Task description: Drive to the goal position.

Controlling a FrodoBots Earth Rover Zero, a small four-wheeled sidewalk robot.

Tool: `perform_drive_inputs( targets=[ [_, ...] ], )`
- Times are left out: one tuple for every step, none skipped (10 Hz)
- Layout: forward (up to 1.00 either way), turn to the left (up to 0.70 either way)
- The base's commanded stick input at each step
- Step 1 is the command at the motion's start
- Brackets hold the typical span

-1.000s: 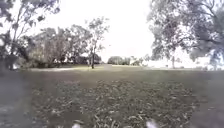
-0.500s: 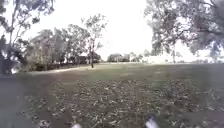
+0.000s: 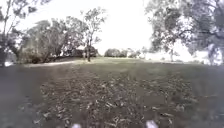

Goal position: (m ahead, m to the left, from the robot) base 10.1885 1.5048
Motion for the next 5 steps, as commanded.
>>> perform_drive_inputs(
  targets=[
    [0.70, 0.00],
    [0.70, 0.00],
    [0.70, 0.00],
    [0.70, 0.00],
    [0.70, 0.00]
  ],
)
